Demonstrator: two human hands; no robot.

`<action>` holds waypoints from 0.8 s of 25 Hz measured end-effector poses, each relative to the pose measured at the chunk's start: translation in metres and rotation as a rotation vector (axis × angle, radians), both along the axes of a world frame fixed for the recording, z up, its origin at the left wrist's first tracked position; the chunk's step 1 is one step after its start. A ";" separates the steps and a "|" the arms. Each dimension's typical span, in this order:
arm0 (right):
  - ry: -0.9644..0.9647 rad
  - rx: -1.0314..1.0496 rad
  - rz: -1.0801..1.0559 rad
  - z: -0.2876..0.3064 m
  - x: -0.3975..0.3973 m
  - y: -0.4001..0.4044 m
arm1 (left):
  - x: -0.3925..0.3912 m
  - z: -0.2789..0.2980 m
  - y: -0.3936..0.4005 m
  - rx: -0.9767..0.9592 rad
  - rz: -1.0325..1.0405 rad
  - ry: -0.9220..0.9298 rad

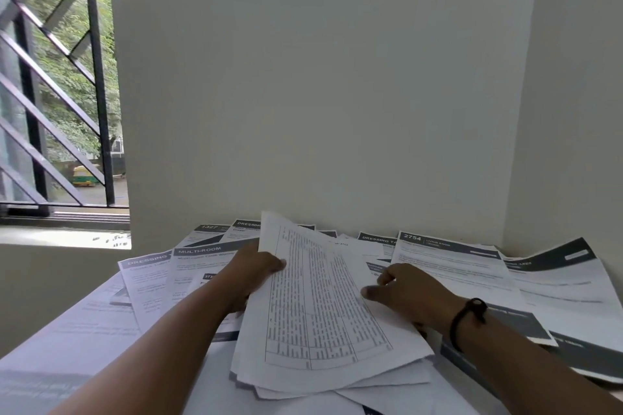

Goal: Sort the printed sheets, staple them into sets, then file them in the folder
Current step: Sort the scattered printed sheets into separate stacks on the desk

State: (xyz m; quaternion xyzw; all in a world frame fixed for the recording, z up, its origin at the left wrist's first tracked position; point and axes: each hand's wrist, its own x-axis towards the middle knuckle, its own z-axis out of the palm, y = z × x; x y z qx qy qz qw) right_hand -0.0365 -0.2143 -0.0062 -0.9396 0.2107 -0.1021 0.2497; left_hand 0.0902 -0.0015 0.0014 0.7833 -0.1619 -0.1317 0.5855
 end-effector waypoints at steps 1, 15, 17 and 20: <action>-0.043 0.029 -0.011 0.000 0.000 -0.003 | 0.000 0.001 0.000 -0.088 0.004 -0.033; -1.157 0.521 0.333 0.060 -0.047 0.021 | -0.077 0.091 0.005 -0.534 -0.259 -0.341; -1.147 0.545 0.331 0.067 -0.051 0.021 | -0.088 0.103 -0.001 -0.438 -0.270 -0.518; -0.959 0.569 0.273 0.062 -0.052 0.016 | -0.093 0.096 -0.007 -0.317 -0.272 -0.533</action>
